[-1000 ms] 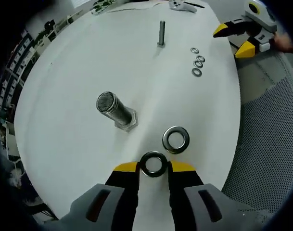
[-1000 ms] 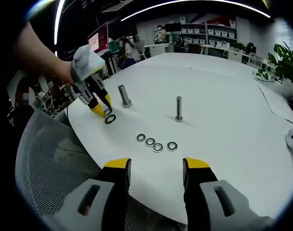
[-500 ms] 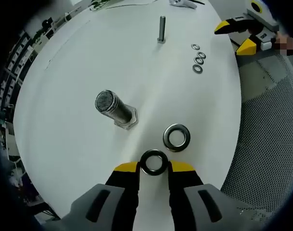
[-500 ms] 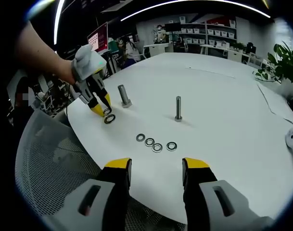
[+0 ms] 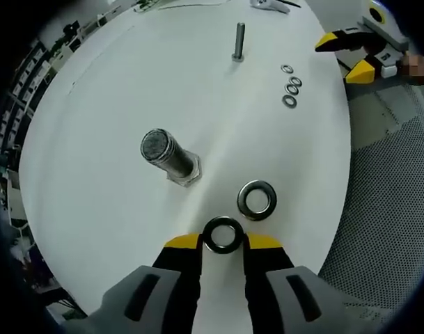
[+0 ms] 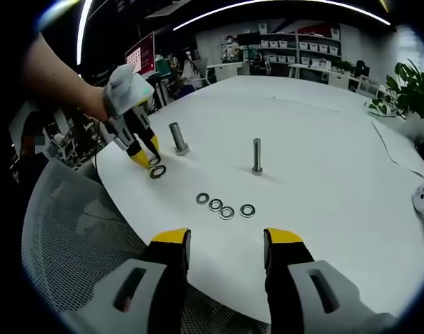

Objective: Place the washer onto the threaded stud by aligning its center hole with the stud, sliding it down to the base, and recovering from edge contact or off-axis alignment until the washer reaches the visible bottom stop.

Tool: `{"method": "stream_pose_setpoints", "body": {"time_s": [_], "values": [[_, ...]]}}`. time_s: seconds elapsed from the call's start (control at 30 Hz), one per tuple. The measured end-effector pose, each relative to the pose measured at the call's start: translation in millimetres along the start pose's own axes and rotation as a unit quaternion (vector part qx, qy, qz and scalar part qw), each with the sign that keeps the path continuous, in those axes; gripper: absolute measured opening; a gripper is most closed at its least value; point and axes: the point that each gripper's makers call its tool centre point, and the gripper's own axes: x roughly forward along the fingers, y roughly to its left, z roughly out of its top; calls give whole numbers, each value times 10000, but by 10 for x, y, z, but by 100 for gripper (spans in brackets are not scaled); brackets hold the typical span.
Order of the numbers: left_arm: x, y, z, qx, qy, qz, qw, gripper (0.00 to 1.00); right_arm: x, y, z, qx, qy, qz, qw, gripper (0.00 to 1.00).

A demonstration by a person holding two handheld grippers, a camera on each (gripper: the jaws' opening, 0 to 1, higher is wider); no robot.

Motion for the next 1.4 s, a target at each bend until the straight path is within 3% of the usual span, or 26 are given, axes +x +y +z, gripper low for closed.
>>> {"method": "stream_pose_setpoints", "body": {"time_s": [0.13,0.9,1.0,1.1,1.4], "values": [[3,-6,1,33,104,27,9999,21,2,4,-4,-7,16,3,10000,45],[-16,-3,4,-174,-51,-35,9998,19,8,1,-12,6,29,6,10000,45],[-13,-12,-6,129,-6,25,9999,19,9,2,-12,1,24,9,10000,45],[-20,2,4,-120,-27,-37,9999,19,13,0,-14,8,27,7,10000,45],[-10,3,15,-227,-79,-70,9997,21,11,-6,-10,24,20,-2,10000,45]]}}
